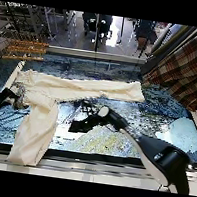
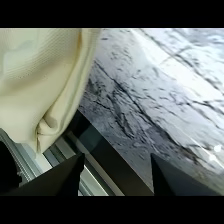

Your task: Fold the clothes and pants, and hang the long-sleeved shirts on hangers.

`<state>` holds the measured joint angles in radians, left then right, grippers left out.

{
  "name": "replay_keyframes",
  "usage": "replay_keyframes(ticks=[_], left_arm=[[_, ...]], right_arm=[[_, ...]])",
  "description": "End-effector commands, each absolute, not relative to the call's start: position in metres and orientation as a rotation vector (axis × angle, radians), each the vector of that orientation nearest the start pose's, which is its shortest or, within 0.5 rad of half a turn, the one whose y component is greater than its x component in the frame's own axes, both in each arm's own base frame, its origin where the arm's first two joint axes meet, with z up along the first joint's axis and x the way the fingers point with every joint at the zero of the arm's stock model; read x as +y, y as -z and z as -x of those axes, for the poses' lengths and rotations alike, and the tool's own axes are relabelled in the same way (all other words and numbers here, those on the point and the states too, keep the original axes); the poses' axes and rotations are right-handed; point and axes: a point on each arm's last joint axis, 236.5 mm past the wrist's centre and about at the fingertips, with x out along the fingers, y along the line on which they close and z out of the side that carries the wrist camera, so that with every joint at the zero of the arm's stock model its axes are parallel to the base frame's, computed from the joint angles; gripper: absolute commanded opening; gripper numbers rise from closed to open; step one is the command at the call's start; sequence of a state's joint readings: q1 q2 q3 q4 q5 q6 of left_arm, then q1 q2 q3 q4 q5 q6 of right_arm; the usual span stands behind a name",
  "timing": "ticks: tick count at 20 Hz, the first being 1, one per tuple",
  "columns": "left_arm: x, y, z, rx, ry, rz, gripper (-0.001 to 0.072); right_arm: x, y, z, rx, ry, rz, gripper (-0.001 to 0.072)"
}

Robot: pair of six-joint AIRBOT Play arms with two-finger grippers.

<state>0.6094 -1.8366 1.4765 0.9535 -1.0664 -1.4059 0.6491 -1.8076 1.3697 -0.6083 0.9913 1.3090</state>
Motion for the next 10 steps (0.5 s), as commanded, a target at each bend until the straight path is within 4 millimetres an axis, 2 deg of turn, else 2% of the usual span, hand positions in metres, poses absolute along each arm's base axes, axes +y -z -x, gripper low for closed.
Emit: replay_keyframes(ticks=[1,2,3,6,9,10], left_arm=[[0.182,0.092,-0.469,1.111,-0.183,0.876,0.0542],[0.183,0.092,-0.47,1.104,-0.186,0.876,0.0319],[0.183,0.092,-0.471,1.1,-0.186,0.877,0.0045],[0.18,0.084,-0.479,1.061,-0.164,0.914,0.0022],[0.177,0.067,-0.488,0.995,-0.108,0.985,0.0022],[0.177,0.057,-0.491,0.966,-0.089,1.016,0.0022]], right_arm=[[0.484,0.08,-0.271,1.513,-1.021,-0.355,0.0472],[0.496,0.082,-0.272,1.52,-1.029,-0.359,0.0472],[0.506,0.085,-0.27,1.53,-1.04,-0.359,0.0472],[0.527,0.094,-0.259,1.582,-1.069,-0.348,0.0459],[0.528,0.11,-0.238,1.653,-1.064,-0.292,0.026],[0.527,0.112,-0.235,1.657,-1.068,-0.27,0.0124]])
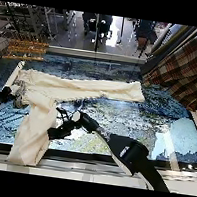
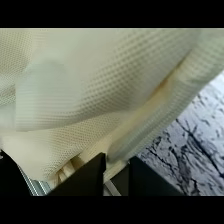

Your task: Fold the clothes and pants, and hang the long-sleeved shirts on hangers.

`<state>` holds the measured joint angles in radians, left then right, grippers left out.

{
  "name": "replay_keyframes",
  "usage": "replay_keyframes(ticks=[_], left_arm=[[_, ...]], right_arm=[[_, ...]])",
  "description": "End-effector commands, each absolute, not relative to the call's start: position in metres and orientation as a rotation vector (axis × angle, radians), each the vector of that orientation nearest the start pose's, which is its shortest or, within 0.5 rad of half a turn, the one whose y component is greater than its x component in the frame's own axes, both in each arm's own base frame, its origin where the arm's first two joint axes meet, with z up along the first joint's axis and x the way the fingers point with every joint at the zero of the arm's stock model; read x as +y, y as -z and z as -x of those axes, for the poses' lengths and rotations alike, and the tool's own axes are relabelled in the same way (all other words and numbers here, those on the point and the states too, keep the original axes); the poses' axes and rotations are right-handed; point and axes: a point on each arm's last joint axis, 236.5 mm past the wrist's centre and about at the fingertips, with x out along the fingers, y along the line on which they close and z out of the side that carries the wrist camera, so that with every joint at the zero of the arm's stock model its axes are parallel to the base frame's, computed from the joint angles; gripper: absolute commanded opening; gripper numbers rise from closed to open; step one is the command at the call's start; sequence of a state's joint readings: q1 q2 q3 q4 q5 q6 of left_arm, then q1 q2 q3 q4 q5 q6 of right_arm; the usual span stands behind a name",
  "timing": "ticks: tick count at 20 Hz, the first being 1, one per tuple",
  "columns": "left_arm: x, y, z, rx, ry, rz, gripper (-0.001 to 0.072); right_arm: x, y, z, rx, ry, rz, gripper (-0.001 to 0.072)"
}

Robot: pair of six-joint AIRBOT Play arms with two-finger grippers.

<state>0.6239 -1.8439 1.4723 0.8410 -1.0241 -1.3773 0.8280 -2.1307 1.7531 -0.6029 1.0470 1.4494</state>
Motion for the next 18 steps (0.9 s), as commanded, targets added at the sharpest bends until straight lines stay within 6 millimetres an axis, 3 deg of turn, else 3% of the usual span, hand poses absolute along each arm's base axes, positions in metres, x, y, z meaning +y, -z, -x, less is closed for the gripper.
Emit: replay_keyframes(ticks=[1,3,4,6,7,9,11,13,15,17,18], left_arm=[[0.179,0.045,-0.493,0.931,-0.068,1.039,0.0022],[0.191,0.016,-0.492,0.866,-0.045,1.019,0.0021],[0.199,0.002,-0.488,0.85,-0.045,0.97,0.0021],[0.22,-0.018,-0.475,0.842,-0.087,0.84,0.0021],[0.232,-0.022,-0.464,0.866,-0.127,0.755,0.0021],[0.25,-0.014,-0.437,0.97,-0.205,0.584,0.0022],[0.248,0.007,-0.408,1.123,-0.215,0.504,0.0021],[0.224,0.029,-0.39,1.233,-0.108,0.463,0.0021],[0.193,0.044,-0.376,1.325,0.036,0.401,0.002],[0.173,0.049,-0.371,1.373,0.115,0.357,0.0021],[0.17,0.05,-0.371,1.382,0.124,0.339,0.002]], right_arm=[[0.523,0.107,-0.241,1.64,-1.066,-0.254,0.0029],[0.493,0.093,-0.266,1.56,-1.029,-0.089,0.0028],[0.452,0.084,-0.292,1.51,-0.932,0.084,0.0028],[0.341,0.041,-0.351,1.417,-0.618,0.414,0.0028],[0.278,0.003,-0.369,1.394,-0.456,0.524,0.0028],[0.177,-0.079,-0.369,1.383,-0.21,0.552,0.0028],[0.118,-0.15,-0.343,1.327,-0.113,0.44,0.0028],[0.089,-0.206,-0.316,1.204,-0.058,0.286,0.0027],[0.081,-0.252,-0.313,1.007,-0.039,0.167,0.0026],[0.087,-0.274,-0.355,0.827,-0.043,0.154,0.0026],[0.083,-0.266,-0.381,0.81,-0.021,0.146,0.0027]])
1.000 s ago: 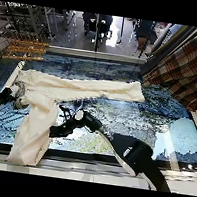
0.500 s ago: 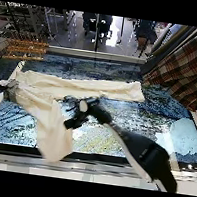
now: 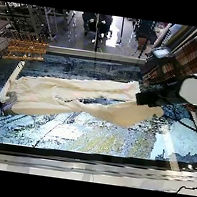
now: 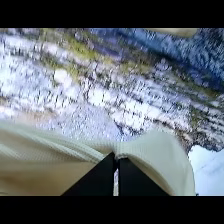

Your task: Fold the clothes and pants, and hang the long-sleeved shirts on hangers.

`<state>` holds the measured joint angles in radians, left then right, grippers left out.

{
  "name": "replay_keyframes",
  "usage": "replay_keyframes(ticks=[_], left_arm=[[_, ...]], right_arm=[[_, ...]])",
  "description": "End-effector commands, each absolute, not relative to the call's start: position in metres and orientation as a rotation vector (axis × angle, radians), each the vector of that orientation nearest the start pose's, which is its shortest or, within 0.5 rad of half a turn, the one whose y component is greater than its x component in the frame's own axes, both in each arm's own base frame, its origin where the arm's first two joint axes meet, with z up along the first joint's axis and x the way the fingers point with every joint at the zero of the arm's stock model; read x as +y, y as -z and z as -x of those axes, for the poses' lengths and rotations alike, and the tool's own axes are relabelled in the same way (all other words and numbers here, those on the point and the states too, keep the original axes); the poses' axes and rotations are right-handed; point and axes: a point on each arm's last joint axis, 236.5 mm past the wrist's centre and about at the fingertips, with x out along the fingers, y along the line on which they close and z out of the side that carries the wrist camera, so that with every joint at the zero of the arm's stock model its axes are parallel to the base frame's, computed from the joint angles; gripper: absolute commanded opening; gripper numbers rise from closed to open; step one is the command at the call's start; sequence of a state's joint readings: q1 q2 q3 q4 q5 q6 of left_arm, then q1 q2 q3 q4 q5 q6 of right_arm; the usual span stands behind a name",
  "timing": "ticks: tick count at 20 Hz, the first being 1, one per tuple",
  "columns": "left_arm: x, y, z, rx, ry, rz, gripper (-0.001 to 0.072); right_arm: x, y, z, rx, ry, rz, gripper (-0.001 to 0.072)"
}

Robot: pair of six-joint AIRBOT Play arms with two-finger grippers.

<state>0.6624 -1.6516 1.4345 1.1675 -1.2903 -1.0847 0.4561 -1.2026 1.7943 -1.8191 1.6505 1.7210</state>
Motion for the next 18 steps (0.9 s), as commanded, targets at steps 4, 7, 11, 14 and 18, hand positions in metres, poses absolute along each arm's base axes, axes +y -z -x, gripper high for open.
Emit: replay_keyframes(ticks=[4,7,11,14,18], left_arm=[[0.166,0.054,-0.364,1.441,0.135,0.279,0.0021],[0.154,0.052,-0.354,1.488,0.177,0.3,0.0022],[0.152,0.052,-0.35,1.509,0.157,0.342,0.007],[0.151,0.052,-0.35,1.518,0.093,0.411,0.0554],[0.152,0.042,-0.349,1.512,-0.008,0.504,0.0562]], right_arm=[[0.014,-0.122,-0.489,1.056,0.092,-0.1,0.0105],[-0.034,-0.034,-0.492,1.262,-0.005,-0.356,0.0395],[-0.04,0.0,-0.418,1.415,-0.193,-0.509,0.0395],[0.023,0.017,-0.376,1.388,-0.442,-0.457,0.0413],[0.116,0.043,-0.353,1.346,-0.698,-0.121,0.0528]])
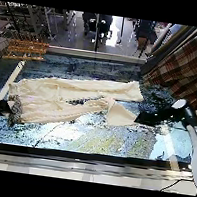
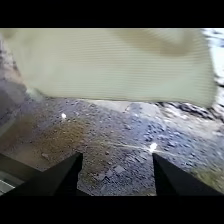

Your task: Fold the clothes and pants, and hang the long-sleeved shirts on hangers.

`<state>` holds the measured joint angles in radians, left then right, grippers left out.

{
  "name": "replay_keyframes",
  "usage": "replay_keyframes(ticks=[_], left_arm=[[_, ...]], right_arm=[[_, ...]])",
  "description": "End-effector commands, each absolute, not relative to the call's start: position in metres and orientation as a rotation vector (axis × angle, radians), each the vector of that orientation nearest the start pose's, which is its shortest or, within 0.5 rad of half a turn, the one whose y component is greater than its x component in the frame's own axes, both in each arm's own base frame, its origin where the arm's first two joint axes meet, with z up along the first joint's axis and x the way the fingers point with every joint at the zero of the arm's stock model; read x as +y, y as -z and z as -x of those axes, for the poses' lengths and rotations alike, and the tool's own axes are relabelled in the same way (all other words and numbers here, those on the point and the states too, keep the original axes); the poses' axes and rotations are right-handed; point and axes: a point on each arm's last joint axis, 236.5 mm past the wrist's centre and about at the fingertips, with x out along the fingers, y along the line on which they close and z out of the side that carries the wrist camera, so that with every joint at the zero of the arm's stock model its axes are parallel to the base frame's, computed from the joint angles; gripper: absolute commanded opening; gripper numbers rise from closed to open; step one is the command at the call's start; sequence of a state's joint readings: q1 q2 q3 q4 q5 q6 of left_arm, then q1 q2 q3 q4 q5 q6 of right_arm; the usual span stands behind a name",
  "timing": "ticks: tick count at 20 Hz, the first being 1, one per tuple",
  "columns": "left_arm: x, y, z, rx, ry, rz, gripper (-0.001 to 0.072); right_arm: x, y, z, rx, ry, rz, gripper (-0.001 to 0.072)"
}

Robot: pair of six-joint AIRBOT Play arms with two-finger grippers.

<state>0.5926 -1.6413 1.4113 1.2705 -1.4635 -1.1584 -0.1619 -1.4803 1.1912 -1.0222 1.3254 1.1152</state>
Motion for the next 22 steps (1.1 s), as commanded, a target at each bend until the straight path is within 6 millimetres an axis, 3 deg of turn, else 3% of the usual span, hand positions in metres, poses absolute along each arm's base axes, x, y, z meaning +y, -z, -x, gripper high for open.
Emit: replay_keyframes(ticks=[1,3,6,10,12,13,15,16,17,19,21,22], left_arm=[[0.153,0.035,-0.35,1.495,-0.037,0.518,0.0562],[0.156,0.017,-0.356,1.433,-0.077,0.524,0.0561],[0.148,-0.009,-0.368,1.336,-0.05,0.55,0.0562],[0.138,-0.016,-0.374,1.307,-0.017,0.586,0.0562],[0.135,-0.018,-0.376,1.3,-0.006,0.597,0.0562],[0.133,-0.019,-0.377,1.293,0.003,0.607,0.0561],[0.126,-0.023,-0.381,1.276,0.029,0.635,0.0561],[0.123,-0.025,-0.383,1.269,0.041,0.648,0.0561],[0.121,-0.026,-0.384,1.263,0.049,0.655,0.0561],[0.122,-0.026,-0.384,1.266,0.047,0.65,0.0561],[0.126,-0.025,-0.382,1.267,0.045,0.635,0.0561],[0.129,-0.023,-0.38,1.275,0.034,0.623,0.0561]], right_arm=[[0.139,0.046,-0.355,1.317,-0.723,-0.027,0.0528],[0.174,0.056,-0.365,1.235,-0.727,0.171,0.0527],[0.2,0.076,-0.378,1.167,-0.648,0.353,0.0528],[0.2,0.103,-0.383,1.199,-0.616,0.402,0.0513],[0.193,0.111,-0.387,1.201,-0.588,0.443,0.0428],[0.187,0.114,-0.39,1.206,-0.564,0.461,0.0425],[0.177,0.123,-0.391,1.225,-0.535,0.503,0.0272],[0.175,0.124,-0.39,1.235,-0.534,0.509,0.0101],[0.175,0.12,-0.388,1.246,-0.514,0.482,0.0028],[0.178,0.087,-0.385,1.241,-0.501,0.456,0.0027],[0.179,0.018,-0.368,1.219,-0.508,0.43,0.0027],[0.176,-0.028,-0.354,1.198,-0.502,0.398,0.0027]])
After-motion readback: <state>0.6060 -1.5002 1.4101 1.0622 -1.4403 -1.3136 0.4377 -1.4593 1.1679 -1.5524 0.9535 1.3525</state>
